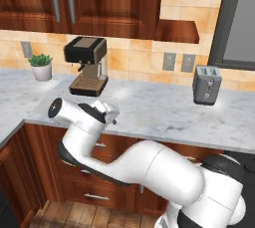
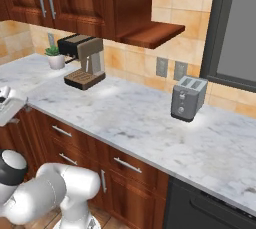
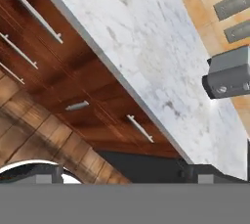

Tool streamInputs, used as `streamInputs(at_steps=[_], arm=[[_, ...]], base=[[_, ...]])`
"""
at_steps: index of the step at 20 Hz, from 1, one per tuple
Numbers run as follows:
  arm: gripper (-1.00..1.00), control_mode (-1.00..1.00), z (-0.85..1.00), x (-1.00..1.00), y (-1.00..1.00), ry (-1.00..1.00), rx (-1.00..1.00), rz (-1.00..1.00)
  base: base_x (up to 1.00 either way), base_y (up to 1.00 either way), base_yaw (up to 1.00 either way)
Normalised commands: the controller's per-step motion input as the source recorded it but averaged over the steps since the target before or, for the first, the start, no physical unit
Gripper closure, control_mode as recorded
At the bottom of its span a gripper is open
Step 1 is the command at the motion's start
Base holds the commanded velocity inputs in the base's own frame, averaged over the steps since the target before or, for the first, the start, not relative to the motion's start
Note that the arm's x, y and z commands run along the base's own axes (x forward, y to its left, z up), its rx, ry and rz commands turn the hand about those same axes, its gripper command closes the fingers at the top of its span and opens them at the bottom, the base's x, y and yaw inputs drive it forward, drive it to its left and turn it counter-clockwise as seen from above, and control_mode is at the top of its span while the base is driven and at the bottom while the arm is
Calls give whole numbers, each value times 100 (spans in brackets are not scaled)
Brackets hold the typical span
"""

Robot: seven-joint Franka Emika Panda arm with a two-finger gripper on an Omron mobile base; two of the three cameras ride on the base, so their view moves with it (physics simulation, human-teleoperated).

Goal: Take a straw from the drawer in front and place it inside the glass cup on the dining counter.

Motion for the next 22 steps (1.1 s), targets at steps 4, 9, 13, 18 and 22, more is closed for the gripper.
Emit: streamInputs(at_steps=[4,9,13,18,22], arm=[[-100,-100,-52,6,42,-1,-26,9],[-100,-100,-65,9,26,-4,-25,12],[-100,-100,-64,9,16,-4,-22,13],[-100,-100,-52,9,5,-3,-17,11],[-100,-100,-38,17,0,-4,-12,7]], base=[[0,0,0],[0,0,0],[0,0,0],[0,0,0],[0,0,0]])
